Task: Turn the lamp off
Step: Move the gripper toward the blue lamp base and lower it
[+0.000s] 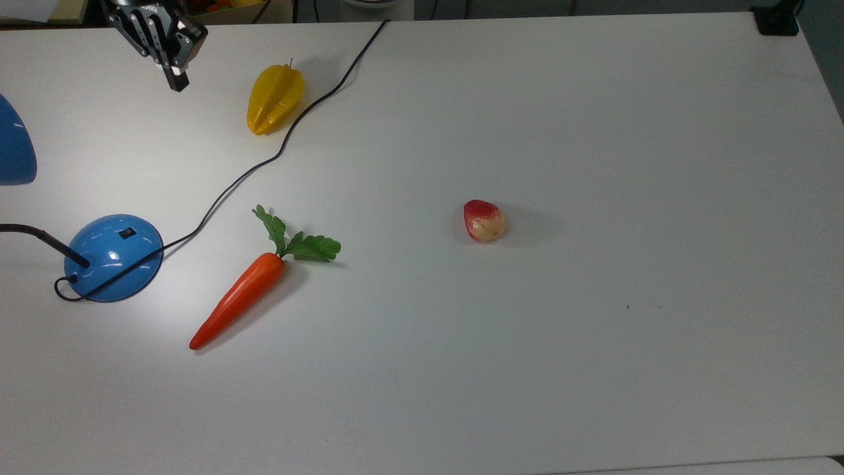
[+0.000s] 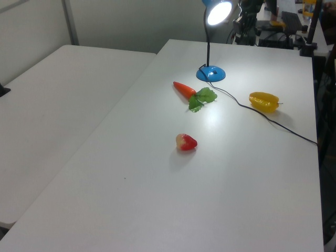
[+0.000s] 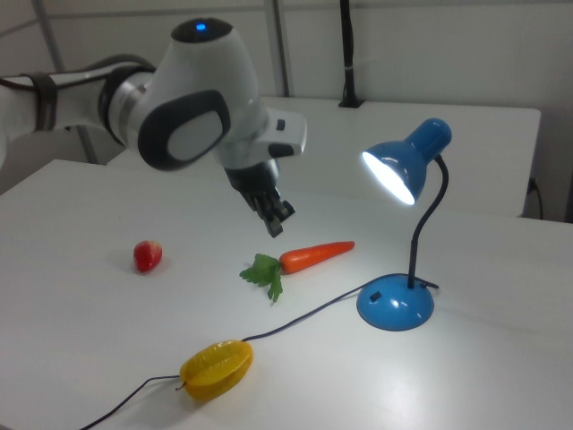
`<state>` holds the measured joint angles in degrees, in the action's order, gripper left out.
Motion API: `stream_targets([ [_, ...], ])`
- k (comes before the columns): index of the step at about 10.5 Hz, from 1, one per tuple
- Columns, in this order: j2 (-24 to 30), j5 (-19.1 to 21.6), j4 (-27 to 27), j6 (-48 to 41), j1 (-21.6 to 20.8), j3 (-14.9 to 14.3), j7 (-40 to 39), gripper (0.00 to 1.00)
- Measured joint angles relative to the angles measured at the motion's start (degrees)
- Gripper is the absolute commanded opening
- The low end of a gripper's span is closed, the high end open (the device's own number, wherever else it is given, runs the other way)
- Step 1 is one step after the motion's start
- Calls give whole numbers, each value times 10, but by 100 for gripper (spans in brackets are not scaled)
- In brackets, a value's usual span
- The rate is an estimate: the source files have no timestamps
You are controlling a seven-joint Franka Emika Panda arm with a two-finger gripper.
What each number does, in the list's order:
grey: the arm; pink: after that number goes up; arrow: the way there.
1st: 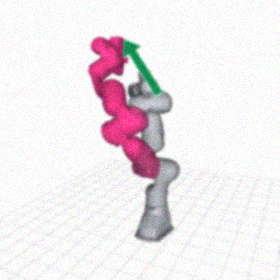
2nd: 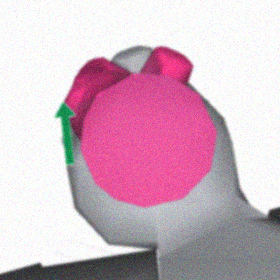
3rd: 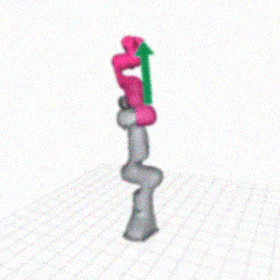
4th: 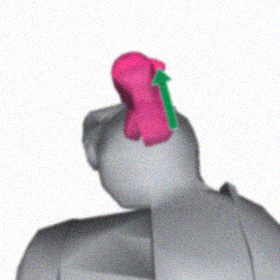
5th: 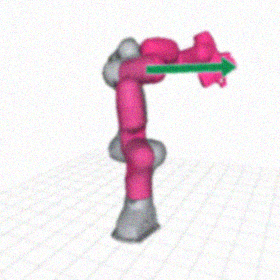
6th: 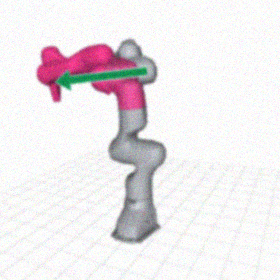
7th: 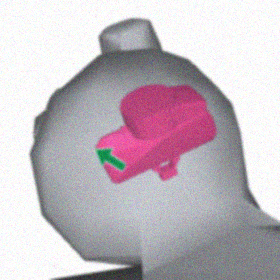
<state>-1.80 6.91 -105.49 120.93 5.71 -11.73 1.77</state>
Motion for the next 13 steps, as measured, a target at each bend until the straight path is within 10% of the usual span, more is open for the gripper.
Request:
stream_targets([
  [13, -239, -15, 32, 335, 44, 1, 142, 0],
])
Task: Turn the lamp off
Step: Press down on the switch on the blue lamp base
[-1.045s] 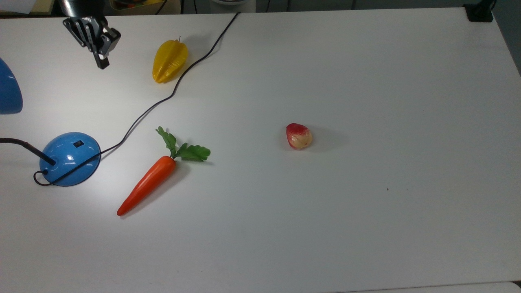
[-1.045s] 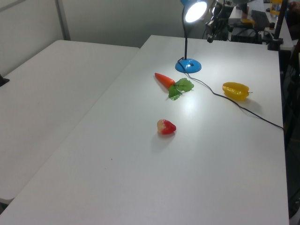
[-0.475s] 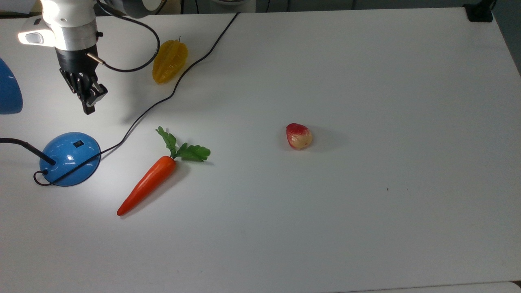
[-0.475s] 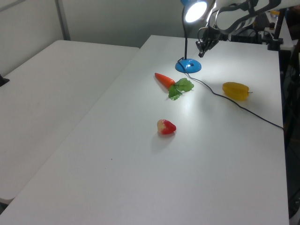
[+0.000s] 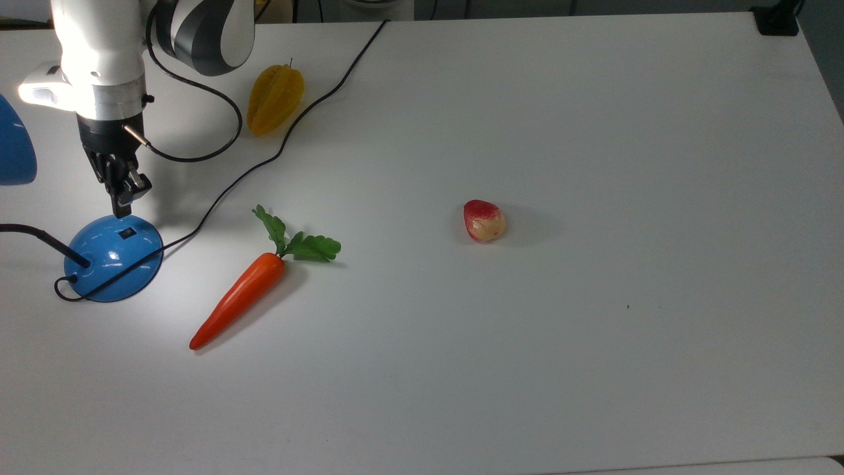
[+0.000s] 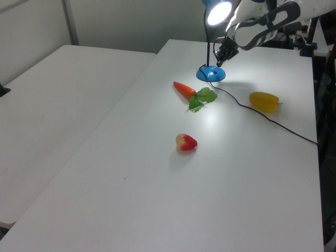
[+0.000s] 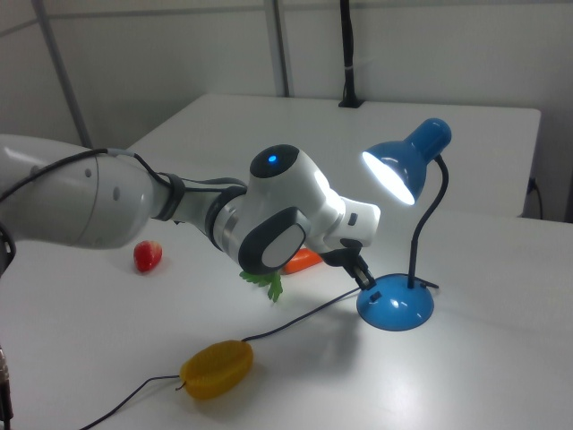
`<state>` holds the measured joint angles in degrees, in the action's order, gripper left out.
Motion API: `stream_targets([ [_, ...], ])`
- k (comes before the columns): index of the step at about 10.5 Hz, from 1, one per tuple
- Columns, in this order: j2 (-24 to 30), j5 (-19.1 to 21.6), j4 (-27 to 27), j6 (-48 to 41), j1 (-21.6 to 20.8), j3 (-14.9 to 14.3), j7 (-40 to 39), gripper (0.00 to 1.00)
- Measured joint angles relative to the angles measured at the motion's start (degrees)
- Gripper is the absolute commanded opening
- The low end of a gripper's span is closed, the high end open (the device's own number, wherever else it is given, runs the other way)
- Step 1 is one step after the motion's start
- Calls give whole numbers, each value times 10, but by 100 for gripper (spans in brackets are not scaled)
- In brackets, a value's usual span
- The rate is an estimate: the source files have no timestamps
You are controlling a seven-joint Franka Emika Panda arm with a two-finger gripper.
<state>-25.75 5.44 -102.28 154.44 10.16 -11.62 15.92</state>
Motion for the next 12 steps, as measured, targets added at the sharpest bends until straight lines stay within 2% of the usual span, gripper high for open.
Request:
stream_targets([
  [4, -39, -2, 46, 0, 3, 0, 14, 0],
  [12, -55, -45, 43, 0, 3, 1, 17, 0],
])
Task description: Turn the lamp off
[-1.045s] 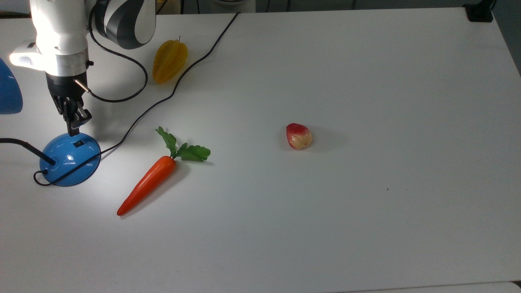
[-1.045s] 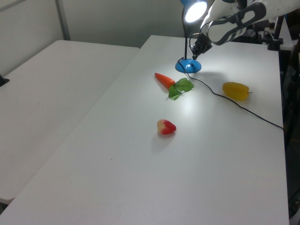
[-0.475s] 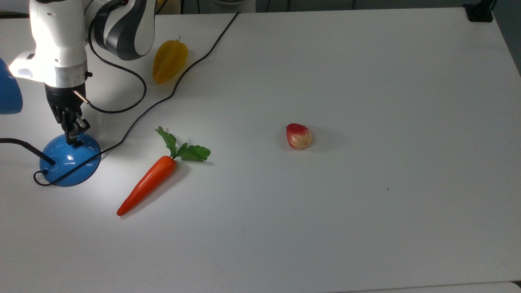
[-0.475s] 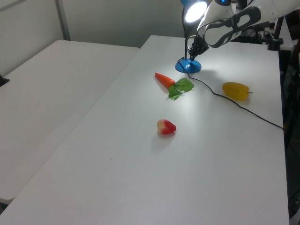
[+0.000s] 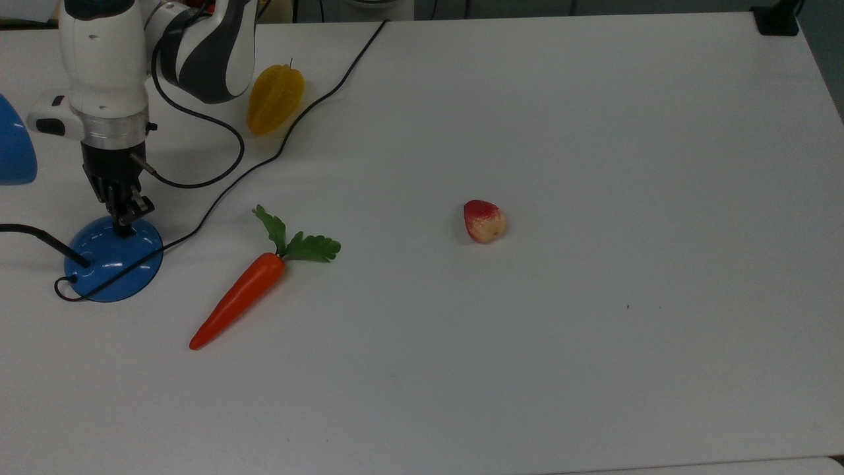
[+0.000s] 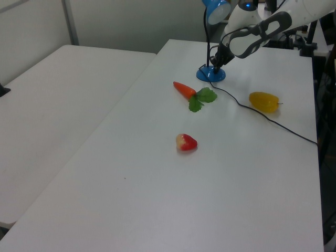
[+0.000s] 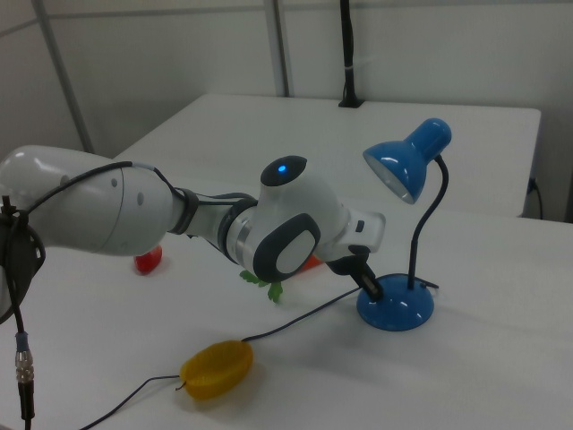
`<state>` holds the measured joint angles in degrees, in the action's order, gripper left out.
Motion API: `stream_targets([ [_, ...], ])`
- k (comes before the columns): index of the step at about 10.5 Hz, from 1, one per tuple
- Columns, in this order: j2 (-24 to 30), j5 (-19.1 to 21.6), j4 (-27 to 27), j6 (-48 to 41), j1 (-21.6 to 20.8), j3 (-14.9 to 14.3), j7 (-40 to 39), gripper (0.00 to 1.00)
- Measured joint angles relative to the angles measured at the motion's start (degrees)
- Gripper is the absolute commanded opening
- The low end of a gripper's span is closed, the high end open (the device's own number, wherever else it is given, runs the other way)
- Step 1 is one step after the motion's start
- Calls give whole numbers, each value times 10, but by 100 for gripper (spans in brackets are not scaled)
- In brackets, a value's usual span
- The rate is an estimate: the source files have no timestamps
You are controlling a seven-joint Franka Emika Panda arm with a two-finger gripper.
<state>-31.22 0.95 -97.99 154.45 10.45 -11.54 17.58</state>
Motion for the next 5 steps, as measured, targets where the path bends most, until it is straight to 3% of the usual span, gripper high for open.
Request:
stream_targets([
  [5, 14, -28, -29, 0, -2, 3, 0, 0],
])
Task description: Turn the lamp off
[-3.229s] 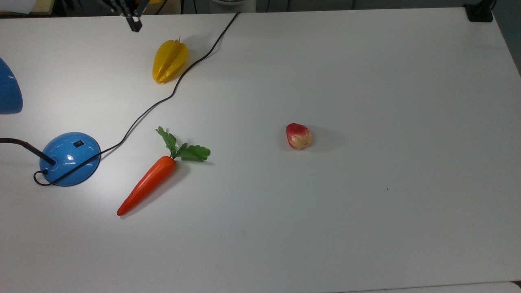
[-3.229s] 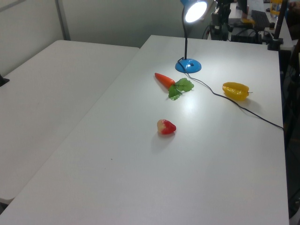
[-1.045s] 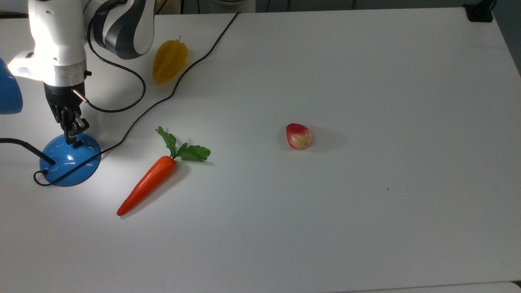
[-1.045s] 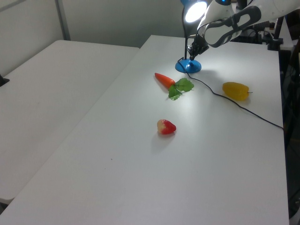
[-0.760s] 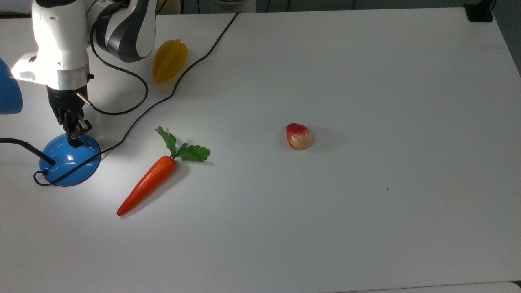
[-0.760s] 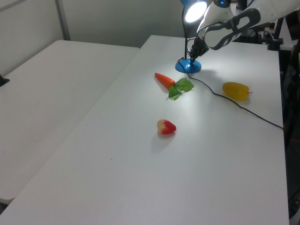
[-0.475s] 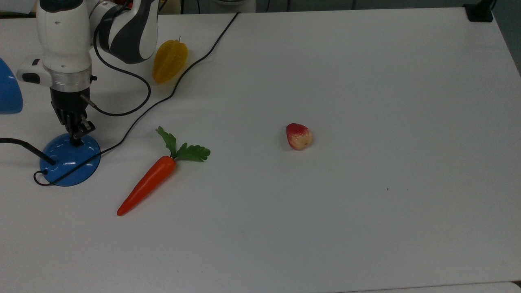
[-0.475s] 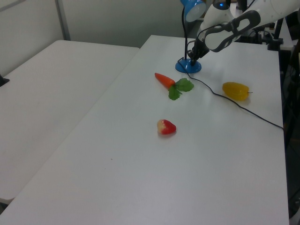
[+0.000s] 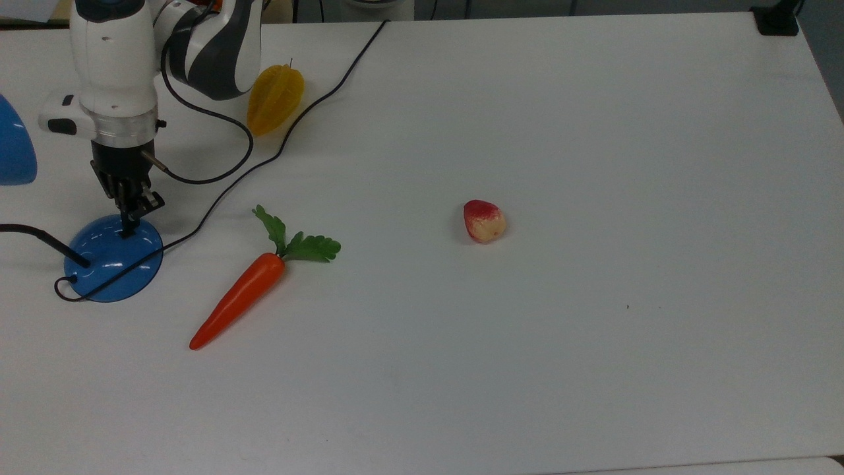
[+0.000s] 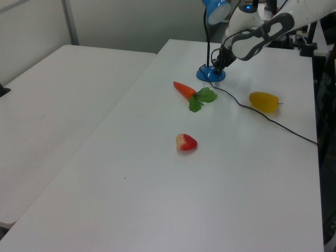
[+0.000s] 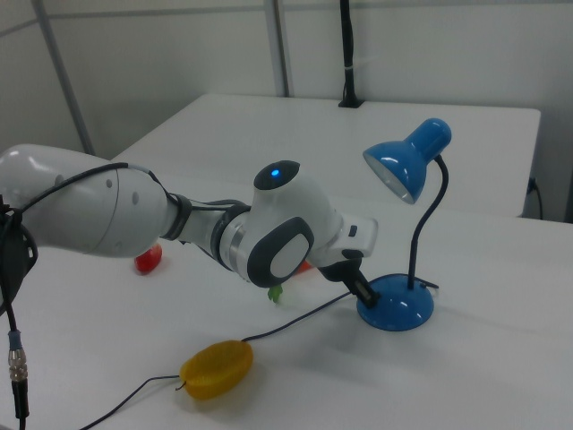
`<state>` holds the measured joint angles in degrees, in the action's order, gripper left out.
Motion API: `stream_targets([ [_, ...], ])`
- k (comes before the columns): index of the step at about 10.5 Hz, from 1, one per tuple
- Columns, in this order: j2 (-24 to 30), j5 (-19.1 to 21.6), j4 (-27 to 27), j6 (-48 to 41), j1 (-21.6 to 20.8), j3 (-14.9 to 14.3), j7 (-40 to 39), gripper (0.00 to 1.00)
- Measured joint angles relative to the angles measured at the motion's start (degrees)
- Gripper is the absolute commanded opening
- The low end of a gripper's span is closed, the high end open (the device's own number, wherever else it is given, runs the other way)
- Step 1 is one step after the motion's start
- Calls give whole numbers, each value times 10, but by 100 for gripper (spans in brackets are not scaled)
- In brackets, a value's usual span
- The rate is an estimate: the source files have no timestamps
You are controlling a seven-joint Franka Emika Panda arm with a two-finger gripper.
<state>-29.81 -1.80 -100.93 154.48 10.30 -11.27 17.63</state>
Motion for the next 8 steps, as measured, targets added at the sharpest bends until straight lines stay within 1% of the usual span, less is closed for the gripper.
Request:
stream_targets([
  [3, 11, -15, -30, 6, 0, 2, 0, 0],
  [5, 21, -15, -51, 5, 0, 2, 0, 0],
  [6, 34, -15, -58, -3, 0, 7, 0, 2],
  [7, 55, -16, -61, -35, 0, 16, 0, 15],
  [8, 82, -16, -61, -74, -4, 27, 0, 22],
])
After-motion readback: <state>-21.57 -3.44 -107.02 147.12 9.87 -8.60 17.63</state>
